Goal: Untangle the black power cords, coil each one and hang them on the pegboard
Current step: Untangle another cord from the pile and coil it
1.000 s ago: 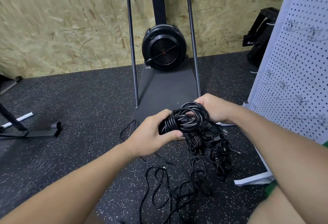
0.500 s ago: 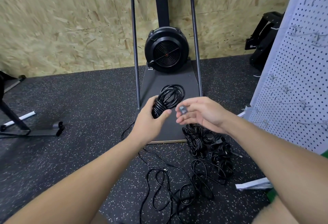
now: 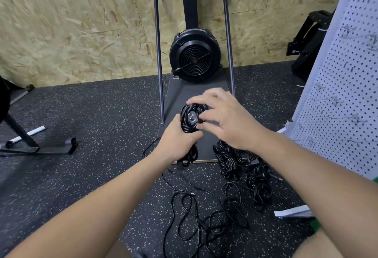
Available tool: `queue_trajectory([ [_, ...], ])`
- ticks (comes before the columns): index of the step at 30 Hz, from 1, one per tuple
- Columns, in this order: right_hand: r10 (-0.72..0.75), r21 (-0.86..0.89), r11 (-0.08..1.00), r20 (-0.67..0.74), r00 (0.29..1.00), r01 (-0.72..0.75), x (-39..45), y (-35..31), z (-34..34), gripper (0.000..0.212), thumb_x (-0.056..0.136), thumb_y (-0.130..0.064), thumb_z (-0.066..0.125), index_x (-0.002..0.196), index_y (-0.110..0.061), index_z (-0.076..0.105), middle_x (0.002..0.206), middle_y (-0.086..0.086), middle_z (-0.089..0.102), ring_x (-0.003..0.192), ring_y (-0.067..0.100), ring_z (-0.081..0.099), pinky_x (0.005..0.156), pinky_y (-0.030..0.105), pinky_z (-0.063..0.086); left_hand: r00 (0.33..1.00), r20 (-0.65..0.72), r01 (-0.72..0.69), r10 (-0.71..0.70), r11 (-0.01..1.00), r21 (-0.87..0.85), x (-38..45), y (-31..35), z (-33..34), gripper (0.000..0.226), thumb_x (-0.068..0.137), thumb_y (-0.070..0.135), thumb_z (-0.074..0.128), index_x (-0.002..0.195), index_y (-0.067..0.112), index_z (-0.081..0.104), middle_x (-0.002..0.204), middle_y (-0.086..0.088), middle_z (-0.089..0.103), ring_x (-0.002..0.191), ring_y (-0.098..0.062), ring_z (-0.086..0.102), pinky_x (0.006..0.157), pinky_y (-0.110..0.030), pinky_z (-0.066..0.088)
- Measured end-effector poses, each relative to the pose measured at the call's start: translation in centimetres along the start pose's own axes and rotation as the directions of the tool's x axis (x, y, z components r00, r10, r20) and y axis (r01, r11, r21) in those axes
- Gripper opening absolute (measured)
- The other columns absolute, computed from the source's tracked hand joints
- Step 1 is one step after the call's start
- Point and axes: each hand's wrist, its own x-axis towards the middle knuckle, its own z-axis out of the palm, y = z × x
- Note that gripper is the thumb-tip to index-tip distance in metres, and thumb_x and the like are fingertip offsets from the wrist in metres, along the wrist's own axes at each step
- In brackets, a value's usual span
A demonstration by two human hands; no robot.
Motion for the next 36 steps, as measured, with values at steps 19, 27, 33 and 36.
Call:
queue_trajectory([
  [19, 0.44, 0.266, 0.837, 0.195, 0.877, -0.479, 0.0, -0.8, -0.5, 0.037, 0.111, -0.036, 0.057, 0.08, -0.022, 0.07, 0.082, -0.006, 0.061, 0.072, 0.004, 0.052, 0.068, 0.021, 0.033, 0.998, 0.062, 0.019, 0.001, 0.949, -0.315, -1.4, 0.2, 0.7, 0.032, 0.112, 0.039, 0.061, 0.123, 0.011, 0.07, 0.114, -0.01, 0.081, 0.104, -0.027, 0.078, 0.085, -0.05, 0.06],
  [27, 0.393, 0.037, 0.917, 0.093, 0.915, -0.397, 0.3, -2.6, 2.4, 0.031, 0.114, -0.039, 0.044, 0.089, -0.027, 0.058, 0.127, -0.01, 0.049, 0.131, 0.02, 0.035, 0.118, 0.043, 0.024, 0.994, 0.068, 0.112, -0.089, 0.807, -0.58, 0.3, 1.2, 0.2, 0.008, 0.105, 0.011, 0.068, 0.108, 0.009, 0.076, 0.088, -0.01, 0.071, 0.075, -0.02, 0.062, 0.065, -0.033, 0.05],
  [33, 0.612, 0.122, 0.771, 0.128, 0.78, -0.625, 1.1, -3.0, 3.1, 0.05, 0.112, -0.045, 0.045, 0.067, -0.032, 0.061, 0.133, -0.011, 0.05, 0.136, 0.016, 0.036, 0.122, 0.042, 0.021, 0.971, -0.188, 0.056, -0.148, 0.904, -0.423, 1.5, -0.1, 0.8, 0.031, 0.09, 0.039, 0.072, 0.1, 0.009, 0.07, 0.086, -0.015, 0.074, 0.075, -0.024, 0.061, 0.066, -0.053, 0.052],
  [36, 0.673, 0.155, 0.683, 0.248, 0.697, -0.714, 1.4, -2.7, 3.1, 0.057, 0.11, -0.049, 0.039, 0.063, -0.022, 0.059, 0.104, 0.0, 0.061, 0.107, 0.031, 0.059, 0.099, 0.045, 0.043, 0.974, -0.191, 0.053, -0.122, 0.942, -0.33, 1.2, -0.4, 1.0, 0.026, 0.091, 0.04, 0.07, 0.1, 0.016, 0.071, 0.096, -0.022, 0.076, 0.075, -0.025, 0.064, 0.065, -0.055, 0.058],
])
